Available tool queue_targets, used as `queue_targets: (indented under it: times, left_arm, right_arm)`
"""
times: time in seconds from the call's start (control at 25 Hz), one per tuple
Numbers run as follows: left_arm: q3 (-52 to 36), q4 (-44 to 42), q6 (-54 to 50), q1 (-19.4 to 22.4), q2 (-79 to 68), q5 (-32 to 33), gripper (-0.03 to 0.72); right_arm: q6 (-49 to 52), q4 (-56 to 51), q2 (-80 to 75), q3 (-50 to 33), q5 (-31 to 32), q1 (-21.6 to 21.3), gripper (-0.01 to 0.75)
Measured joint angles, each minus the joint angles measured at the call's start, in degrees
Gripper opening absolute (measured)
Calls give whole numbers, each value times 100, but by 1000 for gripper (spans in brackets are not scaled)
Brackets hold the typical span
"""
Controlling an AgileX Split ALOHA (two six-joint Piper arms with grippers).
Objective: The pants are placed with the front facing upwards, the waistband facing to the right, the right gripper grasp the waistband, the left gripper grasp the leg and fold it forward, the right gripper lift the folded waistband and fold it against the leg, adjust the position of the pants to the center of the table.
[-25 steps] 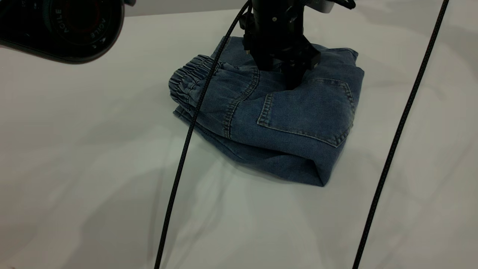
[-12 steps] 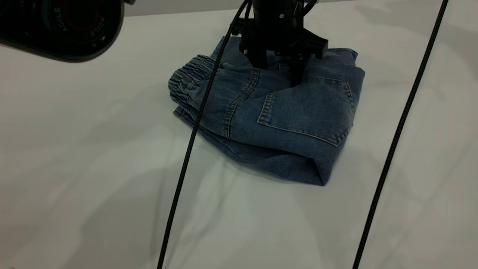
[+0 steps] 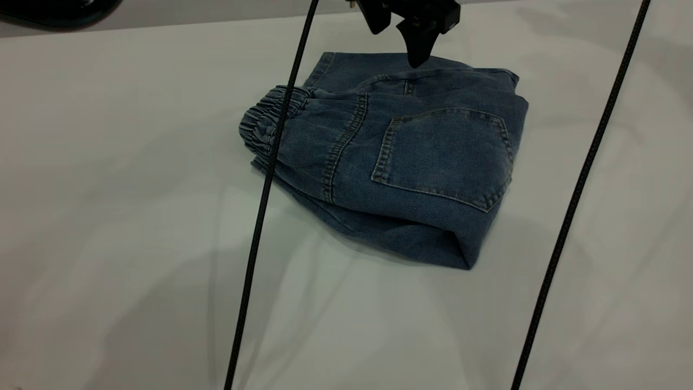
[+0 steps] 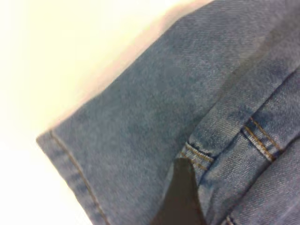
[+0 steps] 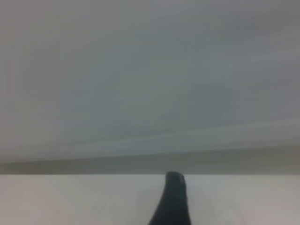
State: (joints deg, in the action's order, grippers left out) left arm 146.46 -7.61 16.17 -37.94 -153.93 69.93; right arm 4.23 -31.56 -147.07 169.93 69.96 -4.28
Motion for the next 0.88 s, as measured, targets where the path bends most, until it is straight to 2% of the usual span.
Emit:
queue_targets:
  times: [0.16, 0.28, 0.44, 0.88]
  left_arm:
    - [-9, 10, 744, 0, -11, 7, 557]
    - [-9, 45, 844, 6, -11, 7, 557]
    - [-9, 357, 385, 0, -11, -2, 557]
    - [-135, 319, -174, -223, 121, 2, 557]
  right_arm:
    - [0, -5, 0, 0, 5, -90, 554]
    - [0, -42, -8, 0, 5, -144, 554]
    - [0, -90, -83, 0, 5, -207, 554]
    - [-26, -133, -93, 0, 0, -261, 554]
